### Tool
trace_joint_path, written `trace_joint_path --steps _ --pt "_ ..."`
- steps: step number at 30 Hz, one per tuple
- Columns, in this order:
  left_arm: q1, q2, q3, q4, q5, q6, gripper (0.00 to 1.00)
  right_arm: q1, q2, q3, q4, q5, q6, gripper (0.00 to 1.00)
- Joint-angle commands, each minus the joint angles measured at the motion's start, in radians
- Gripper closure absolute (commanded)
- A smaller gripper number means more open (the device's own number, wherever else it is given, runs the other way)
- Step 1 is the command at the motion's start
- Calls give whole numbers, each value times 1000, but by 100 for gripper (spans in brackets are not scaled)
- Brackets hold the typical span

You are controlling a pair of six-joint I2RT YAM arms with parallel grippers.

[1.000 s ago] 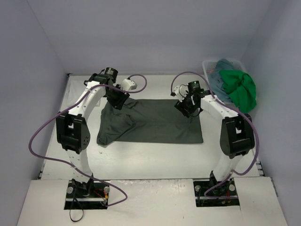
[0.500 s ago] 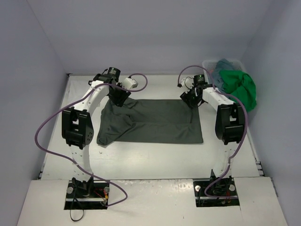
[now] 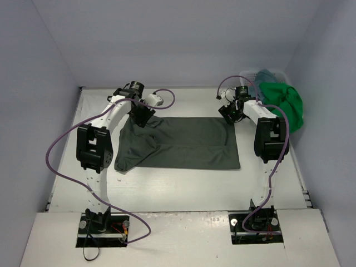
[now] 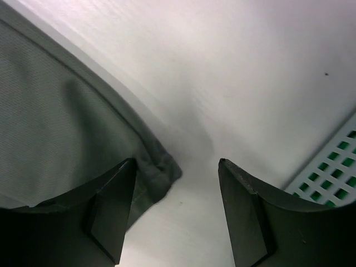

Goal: Fold and stack the t-shirts
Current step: Fold the tshirt

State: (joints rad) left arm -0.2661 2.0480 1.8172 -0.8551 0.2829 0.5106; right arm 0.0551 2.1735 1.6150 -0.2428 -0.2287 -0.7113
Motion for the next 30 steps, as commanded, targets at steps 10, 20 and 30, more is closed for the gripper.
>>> trace_joint_path --steps 10,20,30 --pt "7 17 129 2 -8 8 69 -47 35 51 -41 -116 -37 57" --pt "7 47 159 -13 -13 11 69 -51 28 57 -56 -202 -62 50" --pt "7 49 160 -15 -14 8 70 -52 5 88 -69 -241 -57 52"
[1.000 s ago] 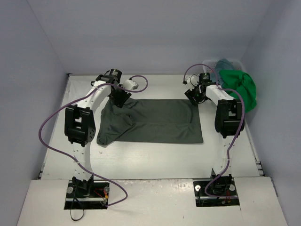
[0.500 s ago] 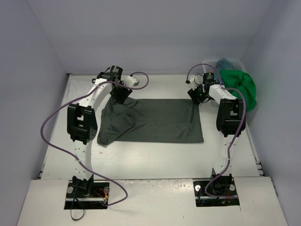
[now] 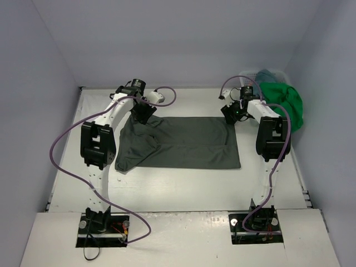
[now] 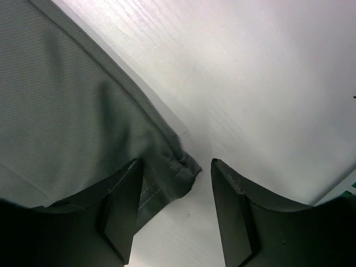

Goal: Fold and stack the t-shirts
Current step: Fold the tshirt

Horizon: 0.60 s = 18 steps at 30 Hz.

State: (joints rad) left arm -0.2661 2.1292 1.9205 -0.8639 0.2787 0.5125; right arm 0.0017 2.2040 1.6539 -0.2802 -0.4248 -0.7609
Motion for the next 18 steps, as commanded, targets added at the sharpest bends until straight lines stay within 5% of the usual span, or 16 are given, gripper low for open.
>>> trace_joint_path --steps 1,4,8,11,16,18 --pt "7 -32 58 -4 -9 4 69 3 -24 49 -36 -49 -15 52" --pt "7 -32 55 -6 -9 1 69 3 -17 46 -39 -69 -26 53" --pt "7 -32 55 -7 -10 4 70 3 6 47 -42 -75 -28 72" --pt "7 -28 61 -6 -12 7 69 3 11 43 -42 -77 -31 73" --pt "5 -2 89 -7 -13 4 69 3 17 41 -40 -66 -26 100" --pt "4 12 98 11 -13 3 69 3 11 37 -40 -68 -25 100"
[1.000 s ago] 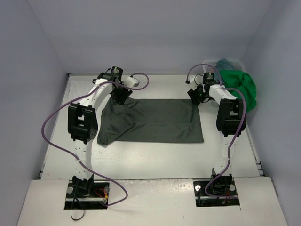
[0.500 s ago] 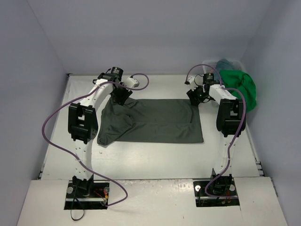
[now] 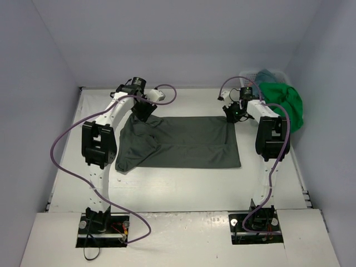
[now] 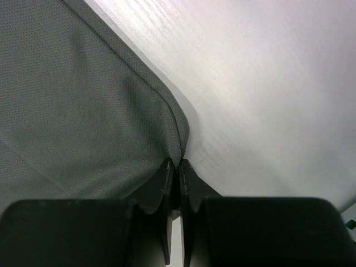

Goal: Fold and stack the t-shirts
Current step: Fold the tshirt

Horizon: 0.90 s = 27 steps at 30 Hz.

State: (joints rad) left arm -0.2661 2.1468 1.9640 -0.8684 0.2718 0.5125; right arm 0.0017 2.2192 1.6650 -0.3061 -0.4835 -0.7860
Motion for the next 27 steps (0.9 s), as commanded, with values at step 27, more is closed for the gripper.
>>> trace_joint_path --steps 27 --pt "-22 24 -116 307 49 60 59 -22 -44 -45 -14 -43 7 100"
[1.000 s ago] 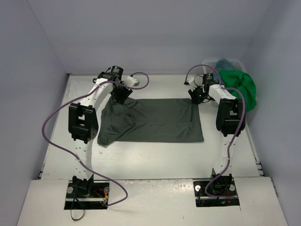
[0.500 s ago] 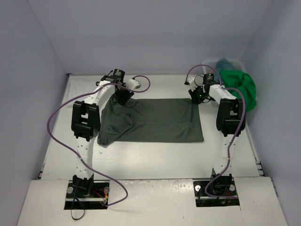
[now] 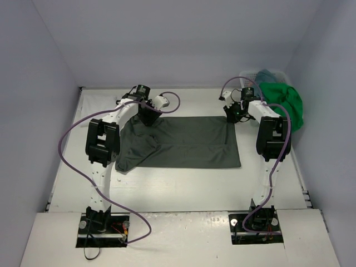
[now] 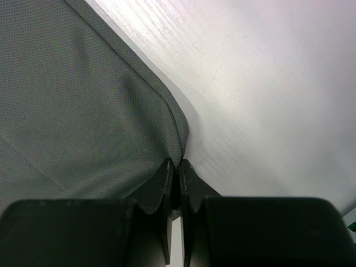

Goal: Fold and stack the t-shirts
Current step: Fold the tshirt

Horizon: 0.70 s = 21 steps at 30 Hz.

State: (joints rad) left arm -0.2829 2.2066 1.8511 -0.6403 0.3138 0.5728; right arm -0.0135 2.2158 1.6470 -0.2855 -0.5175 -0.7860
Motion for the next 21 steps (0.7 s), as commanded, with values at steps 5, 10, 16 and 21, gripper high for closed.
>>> trace_joint_path --steps 5,10,16,21 --pt "-9 -2 25 76 5 -2 59 -6 -44 -38 -34 -7 1 100" --pt "-9 16 25 96 -7 1 59 -6 -48 -42 -35 -12 1 100" --pt "-10 34 28 134 -33 6 59 -6 -42 -52 -34 -13 -4 100" --pt "-9 30 22 169 -48 1 64 -6 -36 -50 -34 -15 -2 100"
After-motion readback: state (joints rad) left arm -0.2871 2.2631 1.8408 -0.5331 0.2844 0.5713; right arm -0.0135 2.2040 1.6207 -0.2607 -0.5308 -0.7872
